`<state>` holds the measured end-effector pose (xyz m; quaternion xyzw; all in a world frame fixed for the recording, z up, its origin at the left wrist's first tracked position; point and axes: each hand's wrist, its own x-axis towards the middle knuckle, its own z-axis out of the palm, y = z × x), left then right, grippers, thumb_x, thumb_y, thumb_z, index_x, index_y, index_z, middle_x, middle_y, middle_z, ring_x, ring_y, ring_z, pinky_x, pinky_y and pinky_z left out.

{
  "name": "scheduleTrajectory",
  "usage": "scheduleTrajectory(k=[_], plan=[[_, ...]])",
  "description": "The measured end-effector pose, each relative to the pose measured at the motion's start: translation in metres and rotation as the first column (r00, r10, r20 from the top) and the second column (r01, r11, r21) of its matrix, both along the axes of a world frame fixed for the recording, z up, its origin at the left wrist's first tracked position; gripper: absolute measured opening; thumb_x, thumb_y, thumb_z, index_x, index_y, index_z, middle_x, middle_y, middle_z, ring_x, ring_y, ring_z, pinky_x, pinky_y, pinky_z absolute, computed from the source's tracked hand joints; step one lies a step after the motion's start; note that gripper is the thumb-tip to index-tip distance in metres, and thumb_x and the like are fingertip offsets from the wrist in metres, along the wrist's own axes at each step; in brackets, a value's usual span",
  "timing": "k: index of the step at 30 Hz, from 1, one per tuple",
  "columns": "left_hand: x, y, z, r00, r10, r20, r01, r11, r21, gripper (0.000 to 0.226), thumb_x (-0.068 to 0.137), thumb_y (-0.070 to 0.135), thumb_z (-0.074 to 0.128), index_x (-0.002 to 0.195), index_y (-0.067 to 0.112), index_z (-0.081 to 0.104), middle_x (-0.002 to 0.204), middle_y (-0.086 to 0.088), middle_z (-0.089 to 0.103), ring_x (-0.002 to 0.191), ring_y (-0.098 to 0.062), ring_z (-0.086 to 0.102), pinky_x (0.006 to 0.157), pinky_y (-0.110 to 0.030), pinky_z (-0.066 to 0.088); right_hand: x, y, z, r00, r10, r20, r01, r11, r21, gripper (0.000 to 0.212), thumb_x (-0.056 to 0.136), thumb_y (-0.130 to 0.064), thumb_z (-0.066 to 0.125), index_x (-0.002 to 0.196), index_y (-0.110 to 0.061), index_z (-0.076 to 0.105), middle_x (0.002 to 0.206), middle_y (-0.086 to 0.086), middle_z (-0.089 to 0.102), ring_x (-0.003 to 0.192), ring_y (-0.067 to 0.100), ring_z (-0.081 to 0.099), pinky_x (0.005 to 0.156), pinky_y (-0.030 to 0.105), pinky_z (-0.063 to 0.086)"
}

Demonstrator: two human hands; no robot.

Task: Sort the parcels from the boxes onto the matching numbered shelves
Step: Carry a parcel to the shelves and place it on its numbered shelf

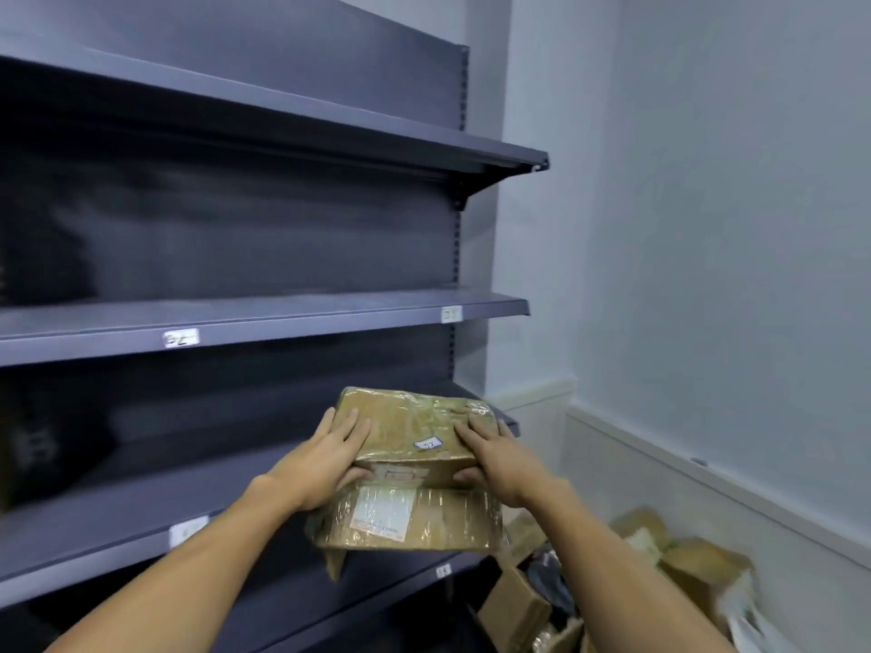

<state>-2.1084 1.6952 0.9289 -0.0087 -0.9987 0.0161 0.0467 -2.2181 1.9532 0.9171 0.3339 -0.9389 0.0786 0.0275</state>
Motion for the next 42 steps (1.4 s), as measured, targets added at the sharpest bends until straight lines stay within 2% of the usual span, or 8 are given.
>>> scheduleTrajectory(k=[3, 7, 12, 17, 21, 29, 36, 42], plan=[[0.034, -0.017, -0.001, 0.995, 0.094, 0.015, -0.094, 0.996, -0.004, 0.079, 0.101, 0.052, 0.038, 0.16, 0.017, -0.001, 0.167, -0.007, -0.01, 0.152, -0.035, -0.01, 0.122, -0.041, 0.019, 0.014, -0.028, -0.004, 0.997, 0.073, 0.019, -0.073, 0.997, 0.005, 0.078, 0.099, -0.048, 0.054, 0.16, -0.025, 0.011, 0.168, -0.001, 0.001, 0.152, 0.044, 0.002, 0.12, 0.056, 0.02], [0.077, -0.038, -0.006, 0.978, 0.207, 0.02, -0.207, 0.978, -0.01, 0.078, 0.102, 0.051, 0.039, 0.16, 0.016, 0.0, 0.167, -0.009, -0.009, 0.152, -0.037, -0.009, 0.124, -0.041, 0.01, 0.039, -0.058, -0.006, 0.982, 0.19, -0.004, -0.19, 0.982, 0.016, 0.074, 0.101, -0.047, 0.052, 0.159, -0.022, 0.013, 0.168, -0.002, 0.007, 0.15, 0.046, 0.007, 0.117, 0.053, 0.028], [0.131, -0.053, -0.011, 0.945, 0.325, 0.024, -0.325, 0.946, -0.011, 0.081, 0.1, 0.054, 0.04, 0.16, 0.016, 0.0, 0.167, -0.01, -0.009, 0.152, -0.038, -0.01, 0.124, -0.042, 0.008, 0.067, -0.091, -0.009, 0.952, 0.305, -0.015, -0.303, 0.951, 0.056, 0.075, 0.101, -0.048, 0.05, 0.16, -0.022, 0.012, 0.168, 0.0, 0.005, 0.15, 0.046, 0.009, 0.12, 0.05, 0.022], [0.179, -0.063, -0.01, 0.916, 0.4, 0.03, -0.399, 0.916, -0.04, 0.082, 0.1, 0.054, 0.039, 0.16, 0.015, -0.001, 0.167, -0.011, -0.007, 0.152, -0.038, -0.008, 0.124, -0.042, 0.007, 0.097, -0.122, -0.008, 0.926, 0.377, -0.034, -0.372, 0.923, 0.092, 0.074, 0.101, -0.05, 0.047, 0.16, -0.023, 0.011, 0.168, 0.002, 0.006, 0.15, 0.045, 0.011, 0.123, 0.052, 0.01], [0.215, -0.077, -0.011, 0.901, 0.434, 0.015, -0.433, 0.9, -0.048, 0.082, 0.1, 0.054, 0.039, 0.16, 0.014, -0.001, 0.167, -0.011, -0.007, 0.152, -0.038, -0.008, 0.124, -0.041, 0.006, 0.127, -0.142, -0.008, 0.91, 0.412, -0.04, -0.406, 0.908, 0.104, 0.075, 0.102, -0.049, 0.045, 0.161, -0.024, 0.007, 0.169, 0.004, 0.001, 0.151, 0.045, 0.006, 0.123, 0.054, 0.004], [0.277, -0.097, -0.023, 0.886, 0.461, 0.048, -0.461, 0.887, -0.016, 0.08, 0.102, 0.051, 0.04, 0.16, 0.015, -0.003, 0.167, -0.01, -0.008, 0.152, -0.037, -0.01, 0.124, -0.044, 0.01, 0.182, -0.162, -0.013, 0.896, 0.444, -0.004, -0.44, 0.89, 0.116, 0.076, 0.102, -0.05, 0.045, 0.161, -0.023, 0.006, 0.169, 0.005, 0.0, 0.151, 0.047, 0.005, 0.123, 0.05, 0.002], [0.303, -0.094, -0.022, 0.897, 0.441, 0.035, -0.442, 0.897, -0.008, 0.081, 0.101, 0.052, 0.038, 0.159, 0.014, -0.003, 0.167, -0.009, -0.009, 0.152, -0.036, -0.011, 0.123, -0.04, 0.014, 0.212, -0.159, -0.011, 0.901, 0.432, -0.026, -0.426, 0.896, 0.122, 0.074, 0.102, -0.049, 0.045, 0.16, -0.022, 0.009, 0.168, 0.004, 0.003, 0.149, 0.048, 0.008, 0.123, 0.049, 0.003], [0.309, -0.096, 0.0, 0.891, 0.453, -0.025, -0.453, 0.891, -0.002, 0.08, 0.101, 0.051, 0.037, 0.16, 0.014, -0.002, 0.167, -0.009, -0.009, 0.153, -0.035, -0.01, 0.123, -0.04, 0.013, 0.213, -0.169, 0.016, 0.891, 0.446, -0.079, -0.437, 0.893, 0.108, 0.073, 0.102, -0.049, 0.047, 0.16, -0.023, 0.011, 0.168, 0.002, 0.005, 0.149, 0.046, 0.011, 0.124, 0.05, 0.003]])
